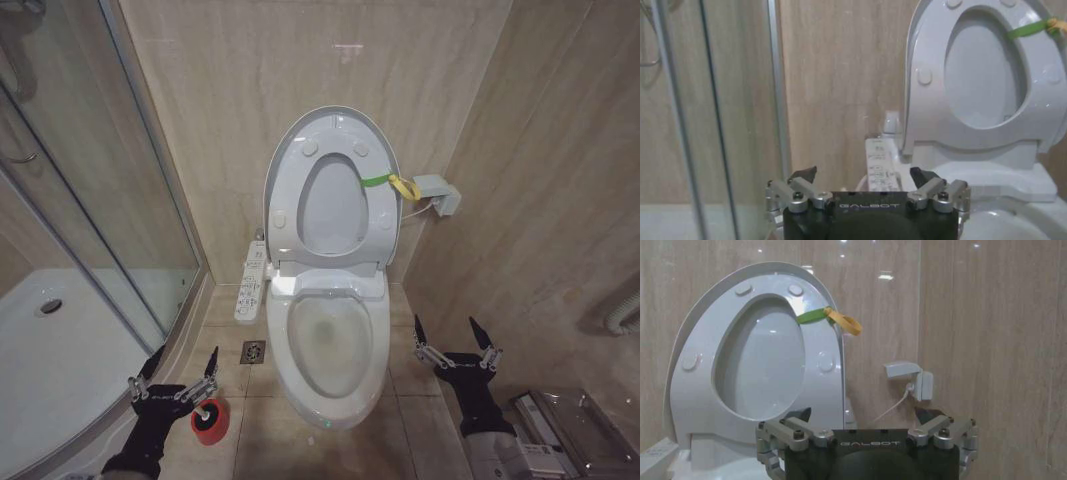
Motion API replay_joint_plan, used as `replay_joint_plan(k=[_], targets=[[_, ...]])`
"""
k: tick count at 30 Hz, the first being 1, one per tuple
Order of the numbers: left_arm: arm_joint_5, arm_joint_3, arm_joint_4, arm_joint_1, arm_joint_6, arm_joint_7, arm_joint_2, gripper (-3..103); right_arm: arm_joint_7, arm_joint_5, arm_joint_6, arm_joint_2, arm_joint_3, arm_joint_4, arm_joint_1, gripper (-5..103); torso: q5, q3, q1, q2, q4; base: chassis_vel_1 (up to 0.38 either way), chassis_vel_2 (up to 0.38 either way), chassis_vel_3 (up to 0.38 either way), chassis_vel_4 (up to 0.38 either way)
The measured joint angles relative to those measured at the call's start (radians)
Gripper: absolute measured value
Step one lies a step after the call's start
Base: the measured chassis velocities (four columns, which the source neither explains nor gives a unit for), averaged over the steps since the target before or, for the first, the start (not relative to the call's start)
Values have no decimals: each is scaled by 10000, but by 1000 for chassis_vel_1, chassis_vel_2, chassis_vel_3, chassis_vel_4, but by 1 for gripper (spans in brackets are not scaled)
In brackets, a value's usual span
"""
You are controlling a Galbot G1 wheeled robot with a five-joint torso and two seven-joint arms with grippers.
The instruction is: Open the toilet lid, clean the toilet bowl with a toilet brush, close the toilet lid, and flush.
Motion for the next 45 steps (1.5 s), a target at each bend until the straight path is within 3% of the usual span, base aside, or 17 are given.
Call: replay_joint_plan(k=[1,11,21,34,45], targets=[[-12,-126,-76,94,54,26,-78,93,0,0,0,0,0,0,0,100,0,0,0,0,0,0,0,0,0],[-500,-496,-234,622,272,161,-246,97,0,0,0,0,0,0,0,100,0,0,0,0,-2,0,0,0,0],[-329,-449,-243,1293,503,-51,-481,100,0,0,0,0,0,0,0,100,0,0,0,0,0,0,0,0,0],[150,-347,-254,1555,331,1,-483,100,0,0,0,0,0,0,0,100,0,0,0,0,-1,0,0,0,0],[427,-906,-254,1679,94,122,-380,100,0,0,0,0,0,0,0,100,-1,0,0,0,-1,0,0,0,0]])
